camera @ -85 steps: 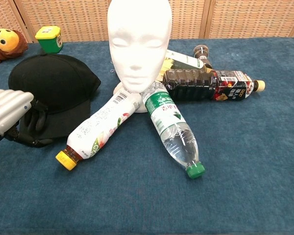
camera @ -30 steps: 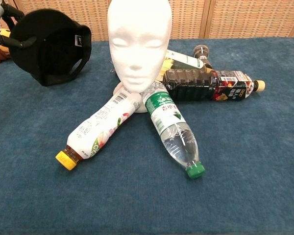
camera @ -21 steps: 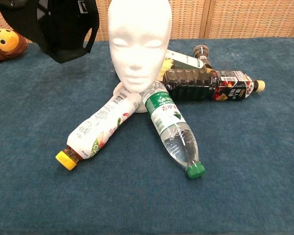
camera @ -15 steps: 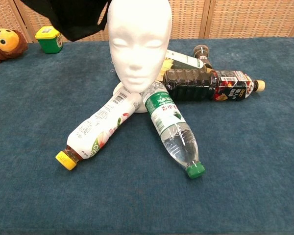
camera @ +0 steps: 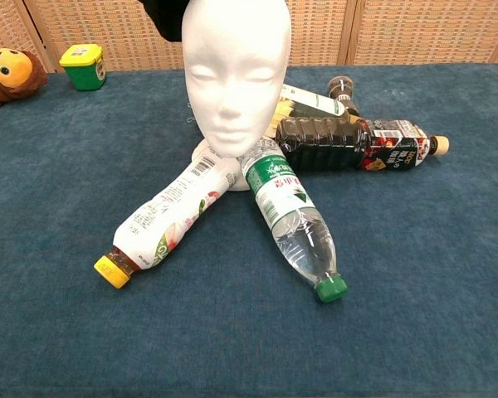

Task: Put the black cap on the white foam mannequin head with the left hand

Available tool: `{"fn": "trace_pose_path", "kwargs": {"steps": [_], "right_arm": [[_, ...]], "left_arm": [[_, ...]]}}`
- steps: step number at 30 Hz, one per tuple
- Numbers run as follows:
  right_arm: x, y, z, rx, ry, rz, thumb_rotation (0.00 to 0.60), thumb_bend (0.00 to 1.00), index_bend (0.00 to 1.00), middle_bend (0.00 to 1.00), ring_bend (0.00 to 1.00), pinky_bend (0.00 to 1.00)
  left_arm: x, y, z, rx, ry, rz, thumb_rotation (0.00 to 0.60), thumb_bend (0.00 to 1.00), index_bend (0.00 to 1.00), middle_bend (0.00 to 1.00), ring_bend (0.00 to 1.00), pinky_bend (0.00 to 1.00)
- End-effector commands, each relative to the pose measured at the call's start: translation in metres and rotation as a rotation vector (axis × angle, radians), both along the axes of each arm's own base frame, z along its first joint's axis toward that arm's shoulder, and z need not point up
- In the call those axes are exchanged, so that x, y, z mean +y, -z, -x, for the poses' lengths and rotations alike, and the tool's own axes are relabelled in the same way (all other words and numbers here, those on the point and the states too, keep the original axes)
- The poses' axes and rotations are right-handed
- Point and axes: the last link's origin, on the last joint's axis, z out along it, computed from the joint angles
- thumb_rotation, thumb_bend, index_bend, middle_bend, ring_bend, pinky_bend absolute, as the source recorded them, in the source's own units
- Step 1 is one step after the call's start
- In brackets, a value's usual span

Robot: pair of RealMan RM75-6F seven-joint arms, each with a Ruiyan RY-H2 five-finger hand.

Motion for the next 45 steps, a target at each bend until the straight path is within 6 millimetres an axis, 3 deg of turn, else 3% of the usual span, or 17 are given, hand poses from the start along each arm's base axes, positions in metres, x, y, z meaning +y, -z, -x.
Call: {"fn": "trace_pose_path", "kwargs": {"steps": [1, 11, 29, 38, 45], "right_arm": [[0.000, 0.000, 0.001, -0.003, 0.002, 0.002, 0.600, 0.11, 0.28, 0.35, 0.42, 0.41], [0.001, 0.000, 0.006, -0.010, 0.008, 0.000, 0.600, 0.11, 0.28, 0.35, 0.42, 0.41], [0.003, -0.002, 0.005, -0.008, 0.004, 0.001, 0.600, 0.11, 0.28, 0.35, 0.42, 0.41], [0.005, -0.002, 0.004, -0.009, -0.001, 0.003, 0.600, 0.11, 0.28, 0.35, 0.42, 0.42], [0.006, -0.003, 0.004, -0.010, -0.002, 0.006, 0.600, 0.11, 0.28, 0.35, 0.42, 0.42]], "left_arm": [[-0.003, 0.005, -0.008, 0.021, 0.025, 0.006, 0.600, 0.58, 0.76, 0.50, 0.48, 0.78], [-0.026, 0.016, -0.018, 0.134, 0.151, 0.011, 0.600, 0.58, 0.76, 0.50, 0.48, 0.77], [-0.055, 0.030, -0.007, 0.260, 0.215, 0.042, 0.600, 0.57, 0.76, 0.50, 0.48, 0.72], [-0.056, 0.032, -0.004, 0.275, 0.172, 0.036, 0.600, 0.37, 0.74, 0.48, 0.40, 0.68], [-0.060, 0.034, -0.001, 0.295, 0.114, 0.051, 0.600, 0.22, 0.50, 0.35, 0.30, 0.62]]}}
